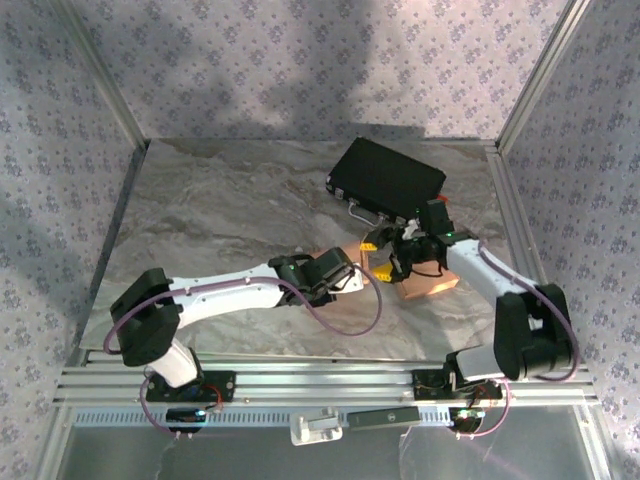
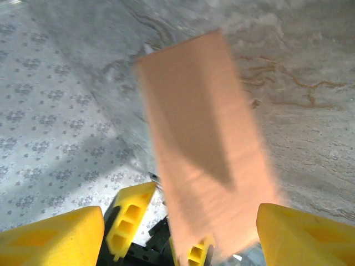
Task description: Fold the paper box
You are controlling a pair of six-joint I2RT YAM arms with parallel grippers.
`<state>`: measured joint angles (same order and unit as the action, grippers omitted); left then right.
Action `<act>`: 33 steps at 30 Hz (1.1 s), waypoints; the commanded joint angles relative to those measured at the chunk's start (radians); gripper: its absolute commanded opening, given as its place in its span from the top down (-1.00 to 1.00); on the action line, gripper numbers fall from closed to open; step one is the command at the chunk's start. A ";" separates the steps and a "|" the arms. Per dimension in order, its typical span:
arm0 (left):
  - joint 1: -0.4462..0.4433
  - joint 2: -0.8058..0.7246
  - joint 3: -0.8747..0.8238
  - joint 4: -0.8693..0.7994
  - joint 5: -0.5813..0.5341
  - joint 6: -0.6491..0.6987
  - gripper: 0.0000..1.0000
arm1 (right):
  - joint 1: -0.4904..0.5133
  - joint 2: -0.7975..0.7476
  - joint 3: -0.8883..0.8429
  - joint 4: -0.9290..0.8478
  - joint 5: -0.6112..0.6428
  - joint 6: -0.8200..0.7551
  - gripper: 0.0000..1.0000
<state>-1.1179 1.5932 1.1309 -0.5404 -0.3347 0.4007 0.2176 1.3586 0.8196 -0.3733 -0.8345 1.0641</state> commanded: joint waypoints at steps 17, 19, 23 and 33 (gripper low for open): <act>0.240 -0.157 0.081 -0.145 0.381 -0.429 -0.23 | 0.028 0.003 -0.097 0.046 0.176 -0.131 -0.25; 0.302 -0.186 0.055 -0.101 0.411 -0.516 -0.32 | 0.046 0.016 -0.102 0.059 0.190 -0.129 -0.29; 0.433 -0.192 -0.011 -0.025 0.533 -0.643 -0.32 | 0.073 0.038 -0.108 0.085 0.212 -0.131 -0.35; 0.452 -0.014 -0.102 0.125 0.628 -0.729 -0.23 | 0.130 0.168 -0.085 0.015 0.309 -0.173 0.09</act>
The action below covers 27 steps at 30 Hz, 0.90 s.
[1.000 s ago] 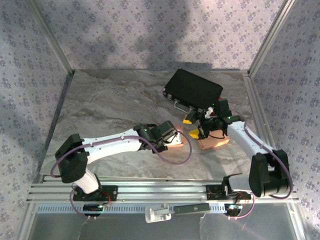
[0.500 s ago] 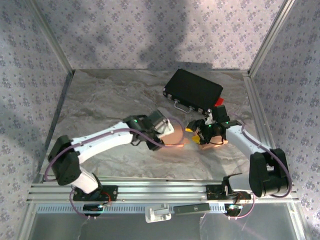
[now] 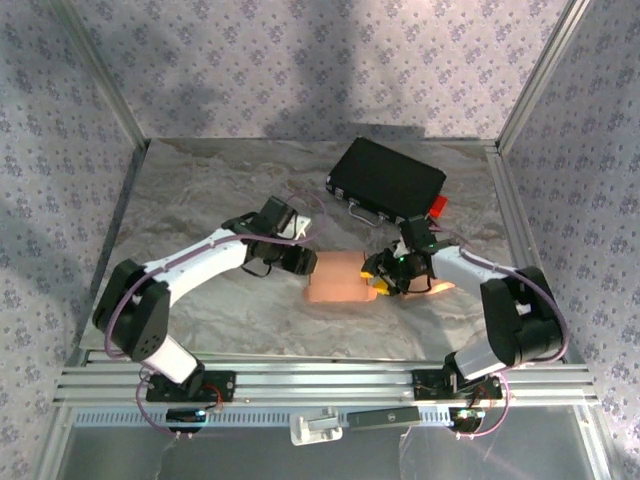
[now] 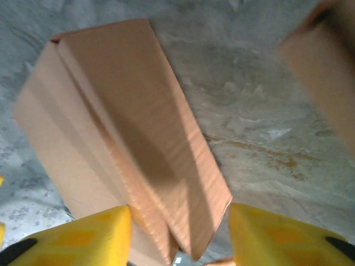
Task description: Fold the paper box
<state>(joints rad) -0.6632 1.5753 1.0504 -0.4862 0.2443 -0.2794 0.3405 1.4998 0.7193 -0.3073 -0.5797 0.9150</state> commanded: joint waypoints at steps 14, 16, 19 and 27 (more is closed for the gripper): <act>0.004 0.032 -0.154 0.316 0.119 -0.137 -0.17 | 0.008 -0.021 0.024 -0.051 0.060 -0.047 -0.07; 0.016 0.049 -0.164 0.354 0.147 -0.152 -0.04 | 0.005 -0.027 0.023 -0.046 0.054 -0.053 -0.10; 0.029 0.062 -0.186 0.413 0.185 -0.173 0.15 | -0.002 -0.045 0.006 -0.005 0.029 -0.073 -0.18; 0.056 0.060 -0.259 0.475 0.191 -0.191 0.41 | -0.040 -0.026 -0.054 0.140 -0.072 -0.109 -0.36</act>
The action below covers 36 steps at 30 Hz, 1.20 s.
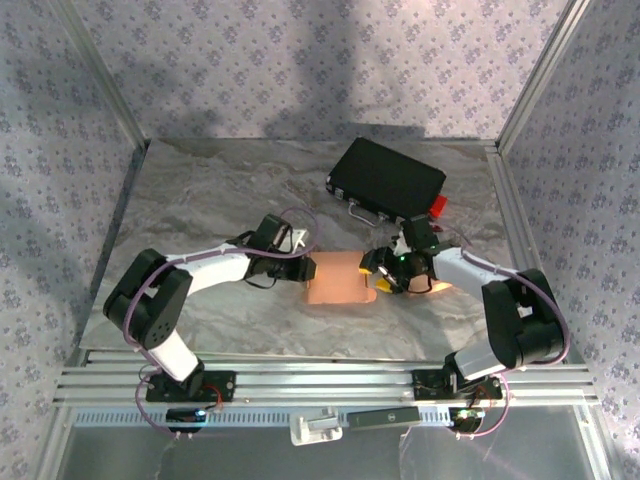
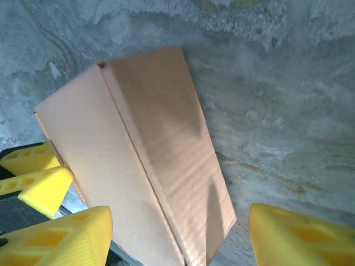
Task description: Fold the paper box
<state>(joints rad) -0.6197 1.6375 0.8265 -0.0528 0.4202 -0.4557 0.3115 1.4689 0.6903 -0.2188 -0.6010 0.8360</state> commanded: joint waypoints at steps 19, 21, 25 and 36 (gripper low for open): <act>0.154 0.001 -0.234 0.257 0.129 -0.080 0.59 | 0.099 0.073 -0.025 0.257 -0.169 0.005 -0.46; 0.153 0.004 -0.237 0.266 0.132 -0.085 0.60 | 0.128 0.083 -0.020 0.274 -0.155 0.021 -0.46; 0.156 0.006 -0.237 0.275 0.132 -0.093 0.60 | 0.156 0.110 -0.036 0.395 -0.147 0.108 -0.41; 0.156 -0.143 -0.235 0.232 0.091 -0.079 0.46 | 0.170 0.137 -0.085 0.620 -0.114 0.445 -0.02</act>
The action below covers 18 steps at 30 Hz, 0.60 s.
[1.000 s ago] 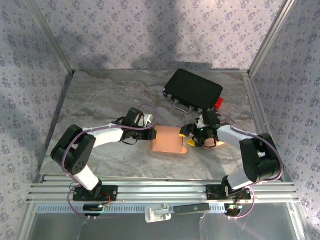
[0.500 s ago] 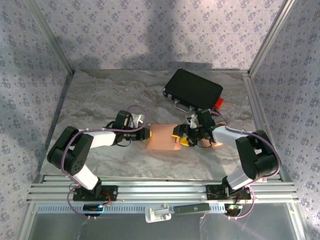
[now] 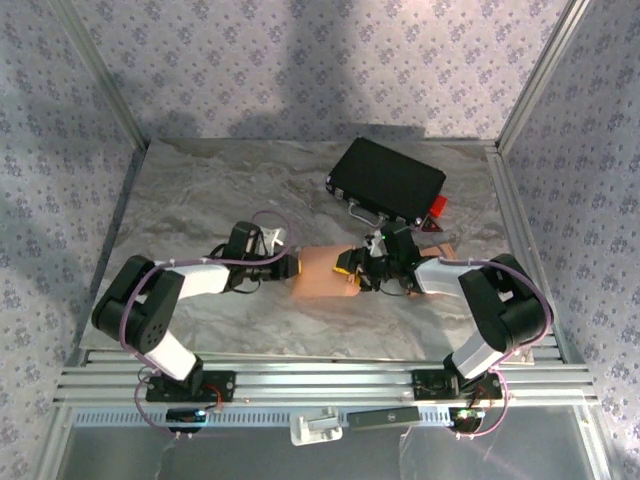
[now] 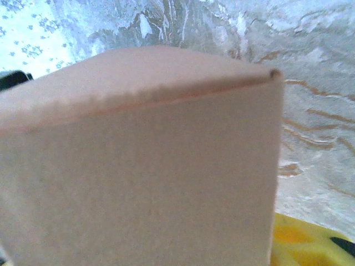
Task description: Fold the paper box
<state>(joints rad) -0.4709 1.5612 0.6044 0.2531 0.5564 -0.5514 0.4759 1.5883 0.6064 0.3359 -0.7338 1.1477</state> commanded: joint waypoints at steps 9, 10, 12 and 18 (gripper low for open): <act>-0.120 -0.679 -0.057 -0.183 -0.458 0.250 -0.54 | -0.006 -0.009 0.041 -0.112 0.028 0.311 0.06; -0.155 -0.749 -0.067 -0.173 -0.487 0.325 -0.81 | -0.014 -0.006 0.043 -0.123 0.020 0.337 0.06; -0.178 -0.812 -0.049 -0.203 -0.488 0.425 -0.99 | -0.022 -0.002 0.051 -0.154 0.008 0.378 0.08; -0.324 -0.729 0.122 -0.401 -0.548 0.711 -0.99 | -0.035 0.016 0.155 -0.330 -0.033 0.369 0.07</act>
<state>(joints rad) -0.7067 0.7731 0.6613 -0.0101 0.1043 -0.0612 0.4522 1.5845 0.7128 0.2031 -0.7601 1.4883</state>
